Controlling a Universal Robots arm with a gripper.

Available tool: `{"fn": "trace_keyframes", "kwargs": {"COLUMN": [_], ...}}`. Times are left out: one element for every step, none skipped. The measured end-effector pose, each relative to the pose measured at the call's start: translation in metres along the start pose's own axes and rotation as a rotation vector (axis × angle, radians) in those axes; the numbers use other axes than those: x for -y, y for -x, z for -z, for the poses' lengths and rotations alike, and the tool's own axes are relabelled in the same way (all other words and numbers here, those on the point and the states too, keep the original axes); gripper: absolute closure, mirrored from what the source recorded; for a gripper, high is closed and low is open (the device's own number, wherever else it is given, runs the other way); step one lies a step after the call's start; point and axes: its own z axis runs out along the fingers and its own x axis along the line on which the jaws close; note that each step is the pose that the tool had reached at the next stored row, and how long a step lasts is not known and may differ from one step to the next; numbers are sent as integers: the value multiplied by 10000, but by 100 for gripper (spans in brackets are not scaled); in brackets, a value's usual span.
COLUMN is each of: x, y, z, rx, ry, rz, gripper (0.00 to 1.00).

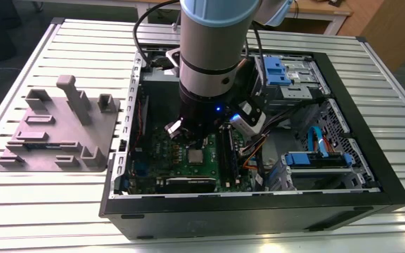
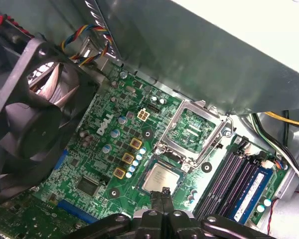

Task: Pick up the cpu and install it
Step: 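Close the cpu cover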

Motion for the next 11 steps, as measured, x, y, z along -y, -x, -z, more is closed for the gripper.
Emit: {"fn": "trace_keyframes", "kwargs": {"x": [0,0,0,0,0,0,0,0,1,2,5], "y": [0,0,0,0,0,0,0,0,0,3,9], "z": [0,0,0,0,-1,-2,-3,-3,-3,-5,-5], "rx": [-3,-5,-9,-12,-16,-19,-22,-26,-18,50,149], "ry": [0,1,0,-1,-1,-1,-2,-2,15,117,267], "rz": [139,310,489,668,844,1038,1220,1398,1524,1581,1604], "gripper": [90,90,90,90,90,90,90,90,90,90,90]}}
